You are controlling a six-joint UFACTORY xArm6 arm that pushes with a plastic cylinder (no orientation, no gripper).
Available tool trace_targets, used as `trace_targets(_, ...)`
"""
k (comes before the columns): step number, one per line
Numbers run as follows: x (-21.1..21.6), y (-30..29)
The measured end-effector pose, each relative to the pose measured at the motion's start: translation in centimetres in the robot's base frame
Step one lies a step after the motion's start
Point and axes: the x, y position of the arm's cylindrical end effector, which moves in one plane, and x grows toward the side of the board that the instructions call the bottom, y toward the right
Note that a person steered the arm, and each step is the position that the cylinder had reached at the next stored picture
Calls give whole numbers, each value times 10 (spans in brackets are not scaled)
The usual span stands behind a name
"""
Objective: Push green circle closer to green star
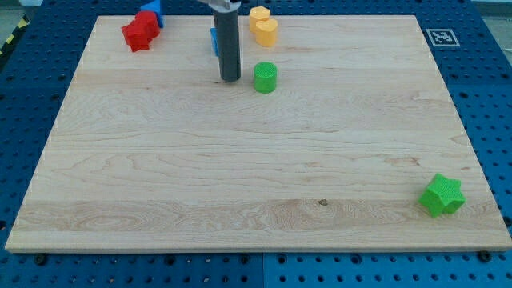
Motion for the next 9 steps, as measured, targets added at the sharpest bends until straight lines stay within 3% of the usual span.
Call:
trace_targets(2, 3, 41)
trace_targets(7, 121, 181)
trace_targets(9, 139, 239)
